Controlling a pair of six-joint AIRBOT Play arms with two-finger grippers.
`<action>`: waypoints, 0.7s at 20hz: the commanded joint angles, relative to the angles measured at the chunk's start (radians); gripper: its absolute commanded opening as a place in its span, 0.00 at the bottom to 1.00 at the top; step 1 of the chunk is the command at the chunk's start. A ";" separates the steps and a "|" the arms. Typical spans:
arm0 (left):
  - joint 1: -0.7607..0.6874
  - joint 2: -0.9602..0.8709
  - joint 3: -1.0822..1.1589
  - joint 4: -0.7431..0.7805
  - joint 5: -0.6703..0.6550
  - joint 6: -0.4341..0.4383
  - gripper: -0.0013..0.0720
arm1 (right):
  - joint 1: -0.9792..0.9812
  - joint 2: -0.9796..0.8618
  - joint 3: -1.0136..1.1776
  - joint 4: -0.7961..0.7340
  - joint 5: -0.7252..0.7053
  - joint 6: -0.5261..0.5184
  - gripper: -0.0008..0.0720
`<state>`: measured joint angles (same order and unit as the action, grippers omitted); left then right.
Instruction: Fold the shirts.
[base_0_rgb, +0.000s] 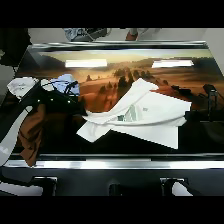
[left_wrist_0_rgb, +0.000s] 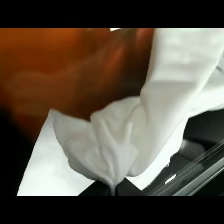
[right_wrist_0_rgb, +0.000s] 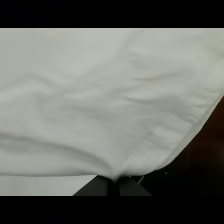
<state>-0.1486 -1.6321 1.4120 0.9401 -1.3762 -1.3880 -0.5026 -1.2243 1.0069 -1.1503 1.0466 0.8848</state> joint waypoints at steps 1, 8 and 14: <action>0.001 -0.002 0.031 -0.024 0.153 -0.066 0.05 | -0.005 -0.006 0.031 0.014 -0.048 -0.006 0.07; -0.018 -0.165 0.033 -0.106 0.257 -0.183 0.65 | -0.005 -0.113 0.028 0.054 -0.026 0.115 0.45; 0.143 -0.097 0.130 0.084 -0.022 -0.099 0.83 | -0.111 -0.071 0.167 -0.011 0.244 0.051 0.87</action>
<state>-0.0700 -1.7489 1.5143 0.9062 -1.2625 -1.4940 -0.5568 -1.2999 1.1305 -1.1427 1.1469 0.9390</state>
